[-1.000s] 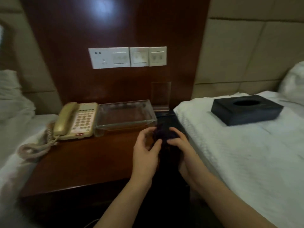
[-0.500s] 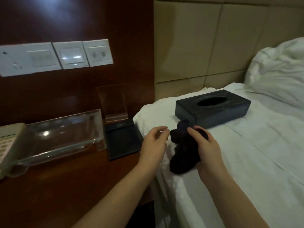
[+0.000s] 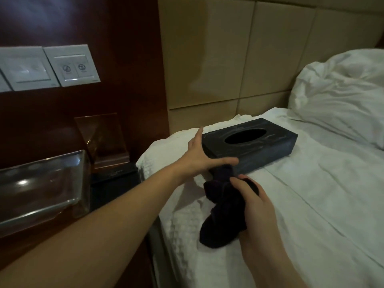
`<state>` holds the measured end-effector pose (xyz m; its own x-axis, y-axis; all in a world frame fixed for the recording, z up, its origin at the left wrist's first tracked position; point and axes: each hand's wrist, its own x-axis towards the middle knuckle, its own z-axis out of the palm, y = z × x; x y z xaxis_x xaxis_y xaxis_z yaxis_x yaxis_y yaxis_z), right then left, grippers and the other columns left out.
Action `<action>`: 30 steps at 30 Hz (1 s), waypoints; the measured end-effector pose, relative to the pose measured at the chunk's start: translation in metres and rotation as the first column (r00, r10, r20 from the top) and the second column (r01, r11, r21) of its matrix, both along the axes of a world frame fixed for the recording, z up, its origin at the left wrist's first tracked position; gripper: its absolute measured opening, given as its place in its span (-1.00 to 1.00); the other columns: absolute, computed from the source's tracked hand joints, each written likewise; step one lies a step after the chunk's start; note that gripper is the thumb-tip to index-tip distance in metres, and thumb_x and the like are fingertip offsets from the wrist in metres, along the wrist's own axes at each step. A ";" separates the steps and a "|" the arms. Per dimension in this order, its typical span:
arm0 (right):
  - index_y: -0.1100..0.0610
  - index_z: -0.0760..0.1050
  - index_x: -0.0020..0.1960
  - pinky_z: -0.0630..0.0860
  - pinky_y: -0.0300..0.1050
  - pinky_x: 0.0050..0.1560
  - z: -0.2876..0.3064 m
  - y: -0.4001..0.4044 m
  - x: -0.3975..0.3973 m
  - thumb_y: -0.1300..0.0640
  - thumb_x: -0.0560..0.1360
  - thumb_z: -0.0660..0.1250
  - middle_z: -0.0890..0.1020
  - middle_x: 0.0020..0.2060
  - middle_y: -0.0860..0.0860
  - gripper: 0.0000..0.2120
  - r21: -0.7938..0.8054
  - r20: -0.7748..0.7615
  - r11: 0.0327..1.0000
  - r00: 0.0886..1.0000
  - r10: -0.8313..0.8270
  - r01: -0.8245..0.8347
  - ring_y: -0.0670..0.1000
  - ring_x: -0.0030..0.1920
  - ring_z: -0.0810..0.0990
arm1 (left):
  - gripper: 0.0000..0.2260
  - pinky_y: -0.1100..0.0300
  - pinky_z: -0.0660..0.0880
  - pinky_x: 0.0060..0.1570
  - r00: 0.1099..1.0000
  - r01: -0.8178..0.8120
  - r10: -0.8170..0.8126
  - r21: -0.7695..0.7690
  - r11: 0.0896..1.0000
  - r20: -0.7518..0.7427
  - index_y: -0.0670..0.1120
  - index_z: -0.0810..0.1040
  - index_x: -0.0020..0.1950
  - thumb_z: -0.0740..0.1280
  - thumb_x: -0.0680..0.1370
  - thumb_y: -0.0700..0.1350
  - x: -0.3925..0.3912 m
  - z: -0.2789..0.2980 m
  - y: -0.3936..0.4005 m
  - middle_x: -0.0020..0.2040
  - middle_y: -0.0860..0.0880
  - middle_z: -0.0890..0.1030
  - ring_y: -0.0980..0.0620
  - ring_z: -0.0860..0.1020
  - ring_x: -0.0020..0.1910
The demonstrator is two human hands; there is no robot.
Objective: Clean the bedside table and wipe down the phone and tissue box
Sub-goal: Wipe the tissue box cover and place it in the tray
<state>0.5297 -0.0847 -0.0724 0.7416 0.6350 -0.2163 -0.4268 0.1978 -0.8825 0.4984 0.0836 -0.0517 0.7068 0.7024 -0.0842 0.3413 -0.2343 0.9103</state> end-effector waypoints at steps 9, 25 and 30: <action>0.09 0.60 0.14 0.55 -0.18 -0.48 0.010 0.000 -0.007 0.17 0.47 0.45 0.70 -0.05 0.14 -0.75 0.003 -0.012 0.999 0.998 -0.054 0.054 0.03 -0.29 0.72 | 0.24 -0.14 0.31 0.50 0.974 -0.137 0.119 0.083 0.987 0.191 0.16 -0.04 0.65 0.68 0.18 0.20 0.000 -0.017 -0.003 0.61 0.01 0.21 -0.06 0.25 0.56; 0.03 0.63 0.09 0.61 0.04 -0.05 0.044 -0.020 -0.165 0.15 0.44 0.48 0.74 -0.08 0.08 -0.77 -0.039 0.039 0.897 0.896 0.442 -0.441 0.07 -0.10 0.73 | -0.21 0.35 0.56 0.07 0.679 -0.575 0.459 0.026 0.818 0.574 0.20 0.43 0.33 0.69 0.18 0.16 -0.304 0.001 -0.111 0.19 0.31 0.52 0.35 0.56 0.13; -0.04 0.64 0.09 0.62 0.00 -0.11 0.023 -0.020 -0.247 0.07 0.39 0.53 0.74 -0.08 0.03 -0.72 -0.147 0.012 0.796 0.804 0.594 -0.587 0.06 -0.13 0.74 | -0.21 0.46 0.45 0.12 0.663 -0.668 0.523 0.109 0.736 0.535 0.10 0.41 0.37 0.62 0.20 0.14 -0.408 -0.029 -0.137 0.26 0.33 0.48 0.33 0.48 0.27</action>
<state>0.2827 -0.1050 -0.0493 0.2446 0.9225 -0.2987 -0.3740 -0.1945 -0.9068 0.0903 -0.0537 -0.0811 0.0280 0.9229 0.3839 0.0762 -0.3849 0.9198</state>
